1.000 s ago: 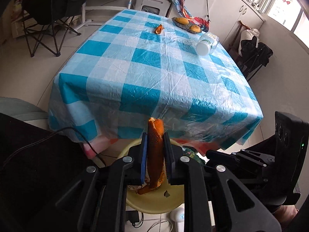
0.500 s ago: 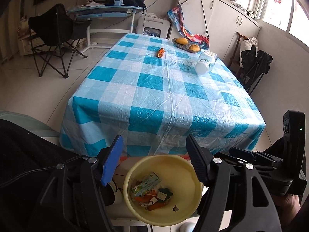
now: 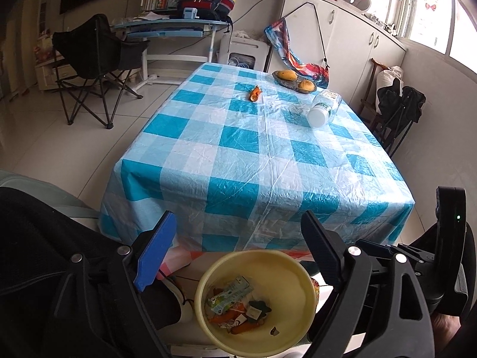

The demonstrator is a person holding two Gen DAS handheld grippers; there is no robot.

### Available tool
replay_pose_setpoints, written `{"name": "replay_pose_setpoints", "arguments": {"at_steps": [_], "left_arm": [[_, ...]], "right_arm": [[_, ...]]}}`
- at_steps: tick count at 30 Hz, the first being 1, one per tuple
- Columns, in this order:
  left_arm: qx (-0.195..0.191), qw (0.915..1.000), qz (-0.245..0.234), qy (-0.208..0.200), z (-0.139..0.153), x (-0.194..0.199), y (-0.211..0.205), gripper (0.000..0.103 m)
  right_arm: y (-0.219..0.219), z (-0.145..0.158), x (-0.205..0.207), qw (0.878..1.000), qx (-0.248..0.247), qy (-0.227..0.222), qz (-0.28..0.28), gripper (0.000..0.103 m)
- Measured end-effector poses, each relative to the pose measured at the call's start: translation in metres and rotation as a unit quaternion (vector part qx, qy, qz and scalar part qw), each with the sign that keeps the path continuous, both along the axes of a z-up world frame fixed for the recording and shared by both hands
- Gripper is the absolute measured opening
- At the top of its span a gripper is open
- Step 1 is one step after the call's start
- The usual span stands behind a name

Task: Collect trash

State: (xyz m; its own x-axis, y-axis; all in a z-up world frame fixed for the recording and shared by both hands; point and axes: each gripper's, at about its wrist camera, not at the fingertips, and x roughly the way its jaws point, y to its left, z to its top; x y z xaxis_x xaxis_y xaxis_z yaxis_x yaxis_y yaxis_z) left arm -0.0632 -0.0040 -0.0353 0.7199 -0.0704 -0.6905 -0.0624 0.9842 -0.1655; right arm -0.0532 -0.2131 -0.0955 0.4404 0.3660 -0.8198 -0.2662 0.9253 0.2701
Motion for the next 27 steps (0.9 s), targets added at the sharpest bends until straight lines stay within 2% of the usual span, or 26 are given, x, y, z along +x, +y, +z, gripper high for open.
{"name": "replay_pose_setpoints", "arguments": {"at_steps": [27], "left_arm": [[-0.002, 1.0, 0.004, -0.004, 0.0038, 0.0019, 0.0074, 0.088]], "right_arm": [[0.0068, -0.0006, -0.0013, 1.0, -0.015, -0.003, 0.007, 0.067]]}}
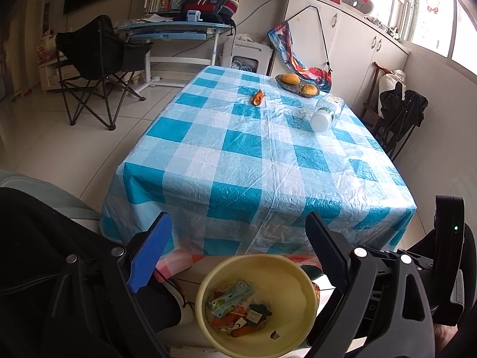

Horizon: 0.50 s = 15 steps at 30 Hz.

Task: Collect trash

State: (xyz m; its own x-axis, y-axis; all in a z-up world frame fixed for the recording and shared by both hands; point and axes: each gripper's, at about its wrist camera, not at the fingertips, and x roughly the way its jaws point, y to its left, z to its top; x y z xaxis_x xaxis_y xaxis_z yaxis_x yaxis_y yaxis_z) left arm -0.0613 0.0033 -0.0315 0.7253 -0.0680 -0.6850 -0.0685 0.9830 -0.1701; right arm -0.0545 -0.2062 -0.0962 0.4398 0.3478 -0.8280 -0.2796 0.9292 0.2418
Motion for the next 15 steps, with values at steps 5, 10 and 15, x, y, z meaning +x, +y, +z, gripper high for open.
{"name": "replay_pose_setpoints", "arguments": {"at_steps": [5, 10, 15], "left_arm": [[-0.002, 1.0, 0.002, -0.002, 0.0008, 0.0018, 0.0011, 0.088], [-0.002, 1.0, 0.002, -0.003, 0.0005, 0.0009, -0.0001, 0.089], [-0.002, 1.0, 0.002, -0.004, 0.0006, 0.0004, -0.0006, 0.089]], "right_arm": [[0.0042, 0.0001, -0.0006, 1.0, -0.004, -0.002, 0.004, 0.067], [0.0069, 0.0, -0.0006, 1.0, -0.01, -0.003, 0.007, 0.067], [0.0087, -0.0003, -0.0004, 1.0, -0.013, -0.003, 0.008, 0.067]]}}
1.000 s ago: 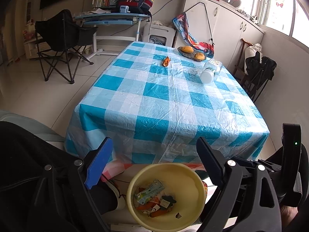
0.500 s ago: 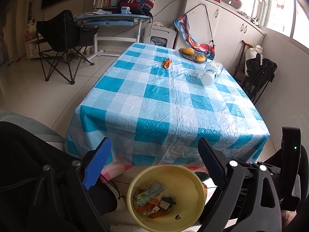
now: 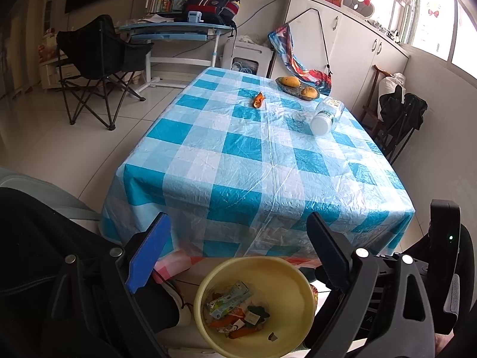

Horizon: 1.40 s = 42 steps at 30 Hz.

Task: Collect trash

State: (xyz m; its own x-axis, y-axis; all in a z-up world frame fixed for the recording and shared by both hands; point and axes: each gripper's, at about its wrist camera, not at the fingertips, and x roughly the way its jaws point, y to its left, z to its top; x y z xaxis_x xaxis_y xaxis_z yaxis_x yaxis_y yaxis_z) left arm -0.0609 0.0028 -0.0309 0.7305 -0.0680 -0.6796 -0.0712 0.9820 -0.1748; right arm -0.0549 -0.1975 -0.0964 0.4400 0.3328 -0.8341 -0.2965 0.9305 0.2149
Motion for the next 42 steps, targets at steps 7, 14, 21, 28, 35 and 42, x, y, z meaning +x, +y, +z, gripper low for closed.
{"name": "replay_pose_setpoints", "arguments": {"at_steps": [7, 14, 21, 28, 35, 42], "left_arm": [[0.0, 1.0, 0.001, 0.0, 0.0, 0.0, 0.0, 0.09], [-0.007, 1.0, 0.007, -0.003, 0.003, 0.005, 0.003, 0.091], [-0.039, 0.9981, 0.043, -0.023, 0.019, 0.033, 0.026, 0.093], [-0.027, 0.9987, 0.037, -0.022, 0.017, 0.105, 0.018, 0.093], [-0.031, 0.9988, 0.034, -0.016, 0.004, 0.173, 0.007, 0.093], [-0.029, 0.9993, 0.019, -0.011, -0.004, 0.238, -0.012, 0.093]], "right_arm": [[0.003, 0.001, -0.001, 1.0, -0.003, -0.004, 0.002, 0.067], [0.006, 0.004, -0.002, 1.0, -0.007, -0.011, 0.002, 0.067], [0.004, 0.057, -0.004, 0.996, 0.007, -0.086, 0.003, 0.074], [-0.012, 0.094, 0.068, 0.99, 0.019, -0.136, -0.033, 0.075], [-0.036, 0.085, 0.162, 0.991, 0.055, -0.092, -0.078, 0.075], [-0.043, 0.061, 0.236, 0.988, 0.07, -0.048, -0.127, 0.075]]}}
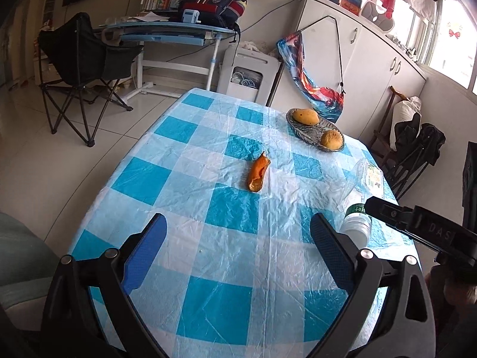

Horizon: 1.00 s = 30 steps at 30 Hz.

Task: Collect trash
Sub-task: 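Move both tools toward the small orange peel and the clear water bottle, then grasp the small orange peel with the left gripper while the right grasps the water bottle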

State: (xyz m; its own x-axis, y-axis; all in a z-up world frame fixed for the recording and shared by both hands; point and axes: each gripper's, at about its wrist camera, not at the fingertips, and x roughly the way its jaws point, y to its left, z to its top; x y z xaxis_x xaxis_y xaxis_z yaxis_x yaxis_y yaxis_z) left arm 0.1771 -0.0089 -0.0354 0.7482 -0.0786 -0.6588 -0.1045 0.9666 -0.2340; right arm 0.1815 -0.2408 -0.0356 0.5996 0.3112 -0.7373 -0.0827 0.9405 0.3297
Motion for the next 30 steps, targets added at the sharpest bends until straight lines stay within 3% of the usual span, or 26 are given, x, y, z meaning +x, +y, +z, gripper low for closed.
{"name": "replay_pose_setpoints", "arguments": {"at_steps": [9, 12, 18, 21, 30], "left_arm": [[-0.019, 0.9993, 0.018, 0.025, -0.018, 0.077, -0.005, 0.093], [-0.041, 0.9981, 0.031, 0.033, -0.026, 0.093, -0.002, 0.093], [-0.046, 0.9971, 0.028, 0.054, -0.045, 0.105, -0.01, 0.093], [-0.05, 0.9973, 0.031, 0.044, -0.044, 0.103, -0.009, 0.093], [-0.056, 0.9965, 0.043, 0.045, -0.044, 0.106, 0.001, 0.093]], "right_arm": [[-0.007, -0.015, 0.031, 1.0, -0.024, 0.01, 0.008, 0.078], [-0.008, -0.021, 0.037, 0.999, -0.027, 0.021, 0.021, 0.07], [0.023, -0.015, 0.028, 0.992, -0.065, -0.001, 0.112, 0.065], [0.04, -0.016, 0.024, 0.983, -0.076, -0.009, 0.164, 0.065], [0.046, -0.018, 0.023, 0.983, -0.058, -0.003, 0.175, 0.065]]}}
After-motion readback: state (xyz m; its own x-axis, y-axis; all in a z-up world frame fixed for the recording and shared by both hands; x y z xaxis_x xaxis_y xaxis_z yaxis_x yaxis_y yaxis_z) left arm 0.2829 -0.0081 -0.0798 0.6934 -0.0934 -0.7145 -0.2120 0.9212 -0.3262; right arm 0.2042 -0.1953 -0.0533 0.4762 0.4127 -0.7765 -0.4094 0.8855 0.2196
